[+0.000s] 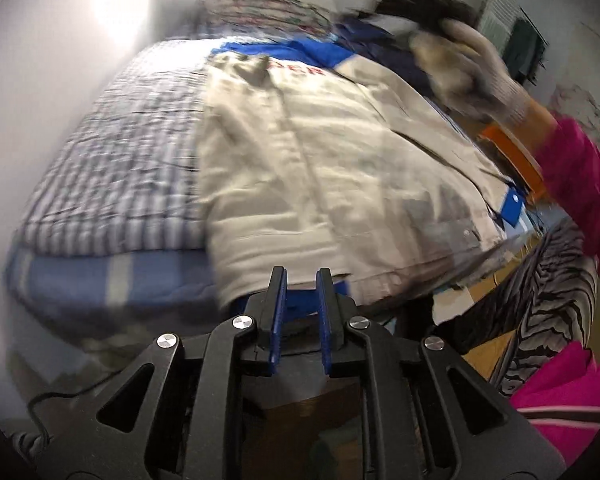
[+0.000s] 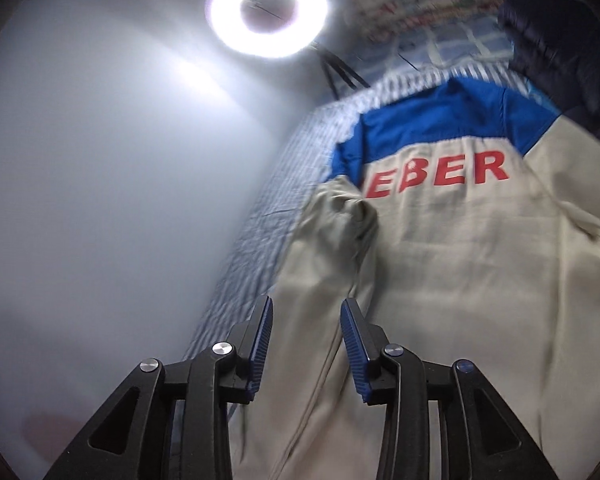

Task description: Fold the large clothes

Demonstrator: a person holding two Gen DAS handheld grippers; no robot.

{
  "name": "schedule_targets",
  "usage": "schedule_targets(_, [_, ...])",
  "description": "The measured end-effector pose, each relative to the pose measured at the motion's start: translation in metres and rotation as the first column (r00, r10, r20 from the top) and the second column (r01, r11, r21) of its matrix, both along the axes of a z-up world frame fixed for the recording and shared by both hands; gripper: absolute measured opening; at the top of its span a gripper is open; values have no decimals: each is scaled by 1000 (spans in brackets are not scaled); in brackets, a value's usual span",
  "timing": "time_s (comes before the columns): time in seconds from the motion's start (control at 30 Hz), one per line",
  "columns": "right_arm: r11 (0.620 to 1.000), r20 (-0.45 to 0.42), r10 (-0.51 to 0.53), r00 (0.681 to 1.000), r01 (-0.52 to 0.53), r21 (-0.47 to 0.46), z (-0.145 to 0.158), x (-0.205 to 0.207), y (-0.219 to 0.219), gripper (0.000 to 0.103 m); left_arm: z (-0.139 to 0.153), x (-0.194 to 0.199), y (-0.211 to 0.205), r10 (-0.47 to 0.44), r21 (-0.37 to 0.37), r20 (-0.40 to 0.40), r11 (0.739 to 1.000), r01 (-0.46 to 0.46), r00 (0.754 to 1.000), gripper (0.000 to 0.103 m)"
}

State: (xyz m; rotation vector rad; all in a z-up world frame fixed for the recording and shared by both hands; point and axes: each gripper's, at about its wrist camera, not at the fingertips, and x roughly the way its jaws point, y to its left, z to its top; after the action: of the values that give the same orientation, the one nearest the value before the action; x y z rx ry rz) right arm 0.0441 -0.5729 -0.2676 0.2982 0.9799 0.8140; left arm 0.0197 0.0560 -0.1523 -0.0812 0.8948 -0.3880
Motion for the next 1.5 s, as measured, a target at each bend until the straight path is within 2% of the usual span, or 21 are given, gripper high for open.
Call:
schedule_targets(0.1, [999, -6, 33, 999, -33, 13, 0, -37, -10, 46, -1, 6, 21, 56, -17, 6, 998, -56, 998, 12])
schedule_targets(0.2, [998, -44, 65, 997, -66, -24, -24, -74, -9, 47, -4, 26, 34, 86, -50, 1, 995, -86, 996, 12])
schedule_targets(0.3, [994, -113, 79, 991, -86, -65, -64, -103, 3, 47, -11, 52, 38, 85, -88, -6, 993, -85, 996, 12])
schedule_targets(0.43, [991, -240, 101, 965, -118, -56, -123, -114, 30, 47, -25, 80, 29, 57, -81, -25, 995, -59, 998, 12])
schedule_targets(0.5, [986, -270, 126, 954, -150, -69, -143, -118, 45, 47, -31, 86, 23, 42, -64, -31, 997, -44, 999, 12])
schedule_targets(0.57, [983, -297, 161, 941, -181, -41, -156, -122, 58, 46, -33, 87, 18, 28, -52, -29, 998, -29, 999, 12])
schedule_targets(0.63, [978, -293, 192, 937, -208, -25, -159, -125, 70, 13, -34, 86, 15, 20, -41, -26, 999, -21, 999, 12])
schedule_targets(0.7, [975, -265, 200, 943, -219, -44, -155, -129, 75, 3, -33, 87, 14, 21, -36, -22, 999, -22, 1000, 12])
schedule_targets(0.83, [969, -158, 188, 969, -209, -130, -126, -142, 69, 2, -28, 87, 11, 21, -39, 10, 999, -20, 1000, 12])
schedule_targets(0.9, [954, -141, 193, 971, -220, -206, -131, -145, 71, 2, -40, 93, 3, -4, -25, -24, 1000, 4, 1000, 12])
schedule_targets(0.93, [936, -151, 211, 966, -244, -252, -136, -146, 75, 3, -47, 95, -1, -18, -9, -43, 1000, 17, 999, 12])
schedule_targets(1.0, [920, -171, 233, 957, -274, -281, -137, -145, 77, 12, -63, 96, -10, -37, 45, -68, 998, 41, 997, 12])
schedule_targets(1.07, [924, -101, 237, 966, -256, -284, -118, -141, 72, 23, -66, 94, -11, -47, 55, -67, 997, 50, 997, 12])
schedule_targets(1.1, [928, -66, 235, 970, -244, -282, -109, -137, 70, 25, -66, 93, -11, -49, 54, -67, 997, 53, 997, 12])
schedule_targets(1.2, [941, 69, 234, 970, -208, -267, -73, -114, 75, 25, -60, 93, -9, -34, 18, -59, 999, 35, 998, 12])
schedule_targets(1.27, [938, 172, 248, 953, -192, -288, -53, -96, 93, 25, -50, 94, -7, -20, -11, -36, 1000, 20, 999, 12])
schedule_targets(1.33, [929, 238, 272, 933, -190, -317, -45, -71, 119, 25, -41, 99, -9, -14, -3, -6, 1000, 14, 1000, 12])
schedule_targets(1.4, [919, 252, 293, 922, -198, -341, -43, -44, 143, 25, -38, 107, -11, -10, 0, 2, 1000, 10, 1000, 12])
schedule_targets(1.5, [903, 250, 327, 911, -223, -368, -57, -10, 184, 20, -38, 120, -14, 5, 1, 3, 1000, -5, 1000, 12])
